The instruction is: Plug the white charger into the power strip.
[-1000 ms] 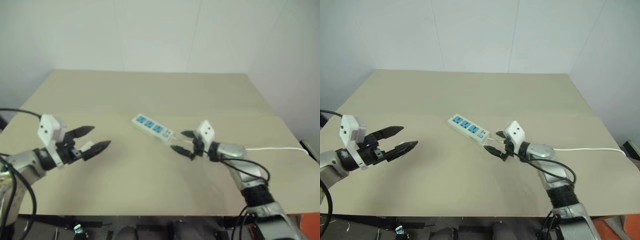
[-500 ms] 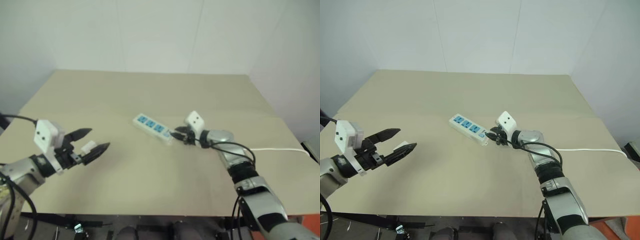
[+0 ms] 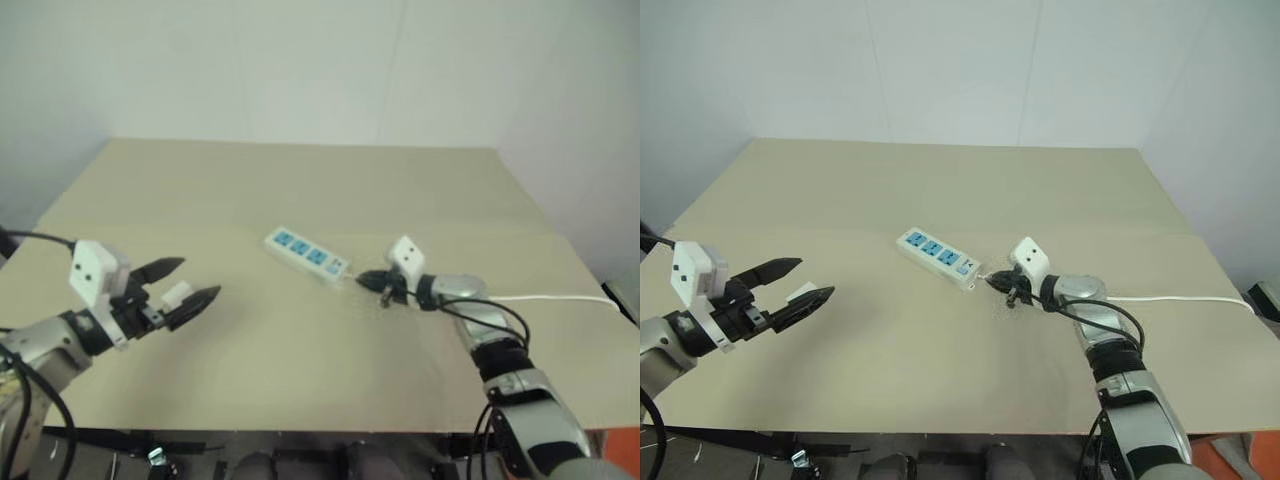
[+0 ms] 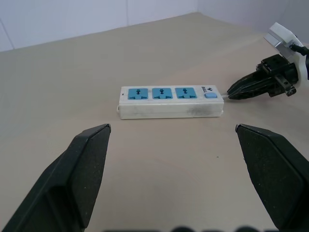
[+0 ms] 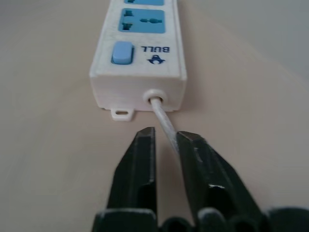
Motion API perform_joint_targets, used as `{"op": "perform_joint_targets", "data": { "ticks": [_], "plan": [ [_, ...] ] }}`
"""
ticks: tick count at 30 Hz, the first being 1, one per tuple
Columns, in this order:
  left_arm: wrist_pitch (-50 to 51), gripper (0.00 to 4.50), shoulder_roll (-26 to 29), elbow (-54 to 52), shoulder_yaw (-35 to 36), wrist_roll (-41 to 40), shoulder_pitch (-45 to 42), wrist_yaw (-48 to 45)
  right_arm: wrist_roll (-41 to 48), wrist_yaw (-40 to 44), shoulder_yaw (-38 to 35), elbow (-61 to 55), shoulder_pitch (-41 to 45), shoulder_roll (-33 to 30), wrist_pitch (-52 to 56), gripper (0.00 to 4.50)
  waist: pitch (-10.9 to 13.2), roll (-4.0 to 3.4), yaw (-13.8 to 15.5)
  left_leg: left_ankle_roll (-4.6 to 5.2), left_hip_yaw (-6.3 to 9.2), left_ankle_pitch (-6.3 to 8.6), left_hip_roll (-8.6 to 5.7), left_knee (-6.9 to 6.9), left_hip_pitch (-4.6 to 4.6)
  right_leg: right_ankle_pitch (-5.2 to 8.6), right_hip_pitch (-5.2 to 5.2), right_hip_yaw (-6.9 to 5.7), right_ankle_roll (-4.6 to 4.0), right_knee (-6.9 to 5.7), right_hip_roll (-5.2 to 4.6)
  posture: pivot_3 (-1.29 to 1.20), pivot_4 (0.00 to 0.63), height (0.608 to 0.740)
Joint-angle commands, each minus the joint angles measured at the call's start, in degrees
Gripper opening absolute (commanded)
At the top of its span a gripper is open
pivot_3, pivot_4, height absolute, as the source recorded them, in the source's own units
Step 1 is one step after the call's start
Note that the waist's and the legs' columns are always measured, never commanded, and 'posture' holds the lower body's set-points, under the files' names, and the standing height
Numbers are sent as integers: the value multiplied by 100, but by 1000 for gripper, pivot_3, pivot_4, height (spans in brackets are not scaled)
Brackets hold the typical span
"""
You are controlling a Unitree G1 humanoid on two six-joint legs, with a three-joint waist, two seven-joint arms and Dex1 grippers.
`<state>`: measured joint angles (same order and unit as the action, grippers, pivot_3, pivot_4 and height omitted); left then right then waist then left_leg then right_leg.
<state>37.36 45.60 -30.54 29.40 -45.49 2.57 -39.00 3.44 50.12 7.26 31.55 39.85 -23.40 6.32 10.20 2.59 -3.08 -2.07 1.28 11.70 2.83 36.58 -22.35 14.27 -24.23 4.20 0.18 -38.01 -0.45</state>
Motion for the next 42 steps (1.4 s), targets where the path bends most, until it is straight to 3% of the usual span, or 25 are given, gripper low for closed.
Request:
{"op": "perform_joint_targets", "data": {
  "ticks": [1,10,17,25,27,29,32,42],
  "plan": [
    [-105,4500,-13,-117,85,-67,-47,-21,-78,-125,-59,310,283,36,-361,2047,0,0,-32,0,0,0,0,0,0,0,-1,0,0,-1,0,0,150,740],
    [-92,4500,-38,-184,130,-64,51,-18,-209,463,169,1254,677,148,-458,2047,0,0,-88,0,2,0,0,0,-5,0,-1,-1,-1,2,0,0,150,740],
    [-78,4500,-80,-287,187,-97,201,25,-118,1445,352,612,311,-20,-157,5,0,0,-90,0,3,0,1,-1,-1,0,2,-1,0,1,0,0,150,740],
    [-47,4500,-145,-370,203,-128,333,49,536,2568,397,-1730,-917,-829,436,5,1,-1,-56,0,4,1,0,-1,-5,2,1,-3,2,3,-1,0,150,740],
    [-41,4500,-147,-356,175,-123,334,37,546,2669,449,-1846,-1128,-938,400,5,1,-1,-57,0,4,1,-1,0,-4,2,2,-3,3,3,-3,0,150,740],
    [-45,4500,-118,-328,119,-79,308,16,550,2262,317,-1729,-1208,-740,303,5,1,0,-84,0,2,0,0,0,6,2,6,-2,3,1,-1,0,150,740],
    [-31,4500,-105,-325,93,-88,268,12,528,1647,64,-1470,-1227,-469,98,941,1,-1,-109,0,2,0,3,0,14,1,6,1,2,-5,7,0,150,740],
    [-7,4500,-41,-348,233,-181,393,-72,1456,1563,-607,-2267,-2257,-322,-80,4346,1,-2,24,-1,3,1,-4,0,-4,3,3,-1,2,5,-6,0,150,740]
  ]
}}
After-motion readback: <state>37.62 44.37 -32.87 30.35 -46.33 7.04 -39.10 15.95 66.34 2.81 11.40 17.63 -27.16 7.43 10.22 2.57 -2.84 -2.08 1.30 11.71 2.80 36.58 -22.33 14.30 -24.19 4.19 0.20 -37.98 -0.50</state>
